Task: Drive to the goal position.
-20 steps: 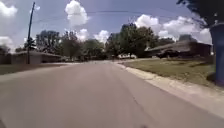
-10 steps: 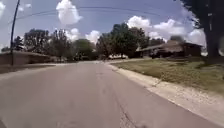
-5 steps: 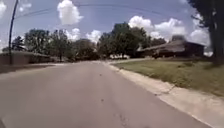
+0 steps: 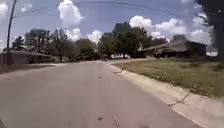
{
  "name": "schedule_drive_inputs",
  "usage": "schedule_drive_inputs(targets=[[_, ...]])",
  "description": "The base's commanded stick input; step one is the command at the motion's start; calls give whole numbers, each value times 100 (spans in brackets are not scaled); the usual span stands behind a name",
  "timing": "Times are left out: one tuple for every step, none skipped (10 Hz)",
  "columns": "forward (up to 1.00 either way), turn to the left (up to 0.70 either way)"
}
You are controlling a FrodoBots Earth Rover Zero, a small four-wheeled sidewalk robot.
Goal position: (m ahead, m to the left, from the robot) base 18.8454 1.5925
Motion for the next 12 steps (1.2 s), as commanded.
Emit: schedule_drive_inputs(targets=[[85,0],[85,0],[85,0],[85,0],[85,0],[85,0],[85,0],[85,0],[85,0],[85,0],[85,0],[85,0]])
